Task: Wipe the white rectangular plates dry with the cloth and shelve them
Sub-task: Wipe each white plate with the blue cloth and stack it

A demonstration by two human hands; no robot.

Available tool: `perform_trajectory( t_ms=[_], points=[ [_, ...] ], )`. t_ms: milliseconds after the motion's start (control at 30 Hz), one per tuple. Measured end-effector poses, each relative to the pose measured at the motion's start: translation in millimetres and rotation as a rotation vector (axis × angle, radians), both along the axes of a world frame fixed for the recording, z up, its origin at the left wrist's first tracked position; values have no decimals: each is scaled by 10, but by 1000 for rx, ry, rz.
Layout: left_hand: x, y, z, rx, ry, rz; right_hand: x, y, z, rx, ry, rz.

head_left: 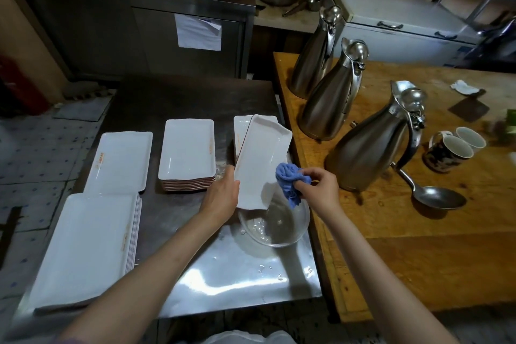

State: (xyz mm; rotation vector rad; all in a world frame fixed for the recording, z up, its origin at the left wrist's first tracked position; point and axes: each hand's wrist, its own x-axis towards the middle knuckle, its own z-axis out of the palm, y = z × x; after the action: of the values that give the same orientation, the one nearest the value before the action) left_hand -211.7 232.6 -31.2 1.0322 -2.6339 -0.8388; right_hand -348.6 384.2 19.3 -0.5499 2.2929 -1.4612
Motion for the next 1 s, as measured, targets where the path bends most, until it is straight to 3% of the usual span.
perform_trajectory(
  t_ms=[267,467,600,800,1000],
  points=[
    [6,15,66,-253,-17,-125,0,37,-64,17,-24,-20],
    [-31,22,109,-264,-40,-154,30,35,-65,33,-27,-23],
    [-68,30,130,-87,17,-22,37,34,-79,23,-4,-35],
    [-54,-22,97,344,193,156,97,47,-86,57,61,1],
    [-16,-43,76,488,236,181,189,-5,-145,208,407,175]
  ],
)
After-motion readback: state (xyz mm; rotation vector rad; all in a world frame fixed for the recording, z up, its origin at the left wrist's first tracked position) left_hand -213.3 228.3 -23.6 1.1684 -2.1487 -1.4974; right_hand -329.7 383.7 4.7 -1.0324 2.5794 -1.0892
